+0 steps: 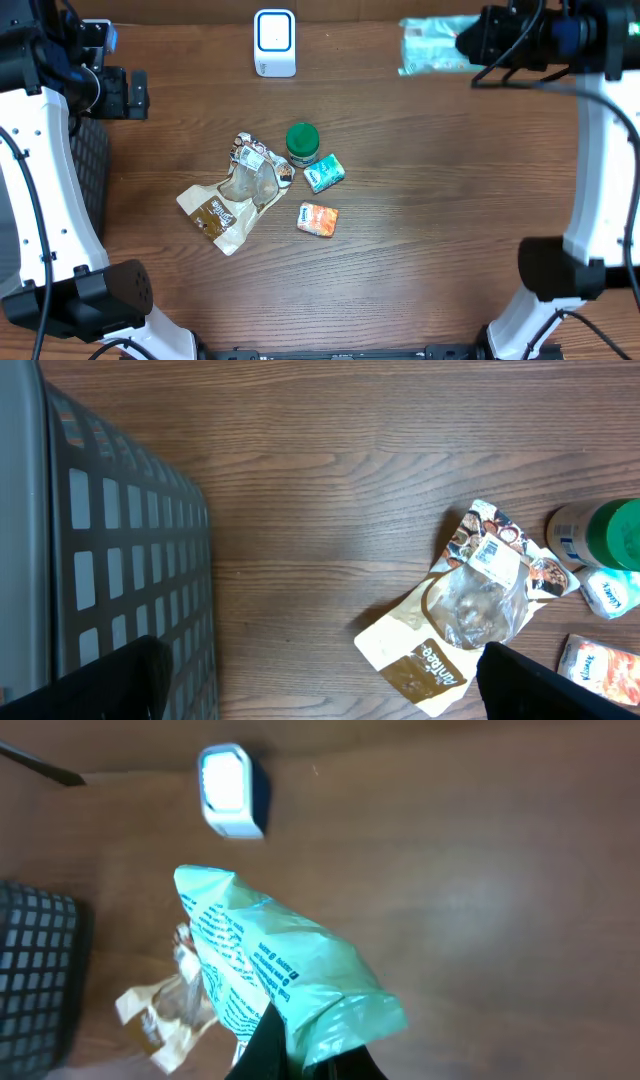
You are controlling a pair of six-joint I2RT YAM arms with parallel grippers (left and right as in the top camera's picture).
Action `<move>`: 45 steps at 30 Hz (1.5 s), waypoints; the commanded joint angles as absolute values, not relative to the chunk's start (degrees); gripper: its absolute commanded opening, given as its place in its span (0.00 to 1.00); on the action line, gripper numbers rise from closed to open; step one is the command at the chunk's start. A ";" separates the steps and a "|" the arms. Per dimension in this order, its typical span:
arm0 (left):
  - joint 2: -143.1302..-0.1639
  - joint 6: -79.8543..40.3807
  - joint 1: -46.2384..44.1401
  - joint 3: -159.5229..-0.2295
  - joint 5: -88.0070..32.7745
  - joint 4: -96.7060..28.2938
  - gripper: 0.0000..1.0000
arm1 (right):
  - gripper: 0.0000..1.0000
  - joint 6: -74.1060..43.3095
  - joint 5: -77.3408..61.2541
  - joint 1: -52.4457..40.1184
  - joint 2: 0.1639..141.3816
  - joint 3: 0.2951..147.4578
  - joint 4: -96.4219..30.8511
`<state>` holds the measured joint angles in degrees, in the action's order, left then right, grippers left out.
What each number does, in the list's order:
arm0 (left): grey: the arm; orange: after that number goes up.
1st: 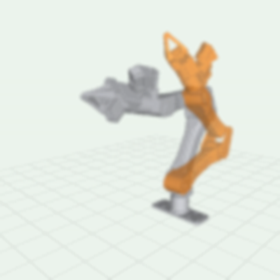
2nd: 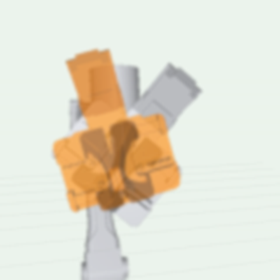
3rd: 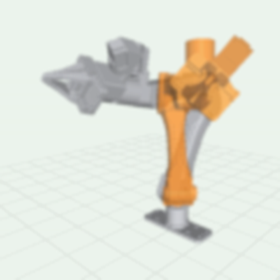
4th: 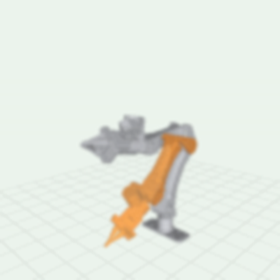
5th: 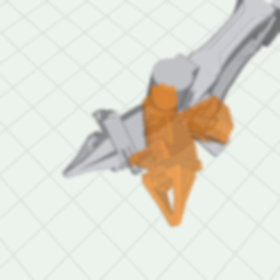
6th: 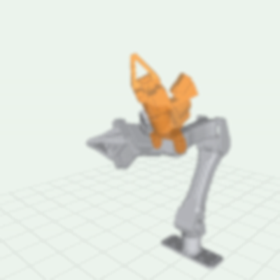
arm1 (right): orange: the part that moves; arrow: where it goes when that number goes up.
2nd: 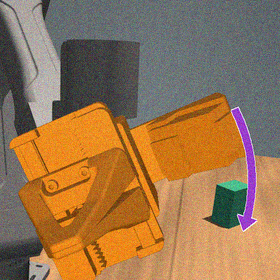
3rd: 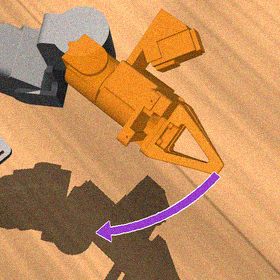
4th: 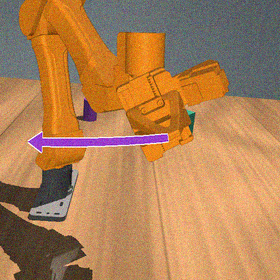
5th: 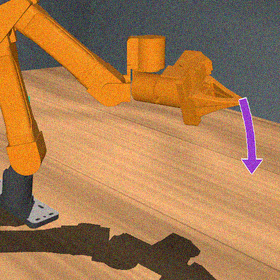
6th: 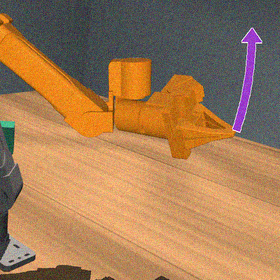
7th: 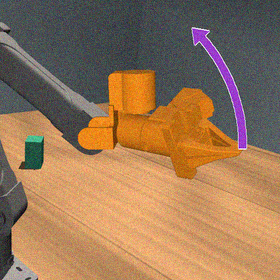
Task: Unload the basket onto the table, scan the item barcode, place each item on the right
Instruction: 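Move the wipes pack to the right side, lower and release it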
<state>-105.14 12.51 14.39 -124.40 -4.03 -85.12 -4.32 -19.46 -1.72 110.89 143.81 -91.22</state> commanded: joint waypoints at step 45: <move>-105.36 13.74 14.59 -124.49 -4.45 -85.06 0.99 | 0.15 -12.21 -17.74 19.66 112.95 82.76 -57.34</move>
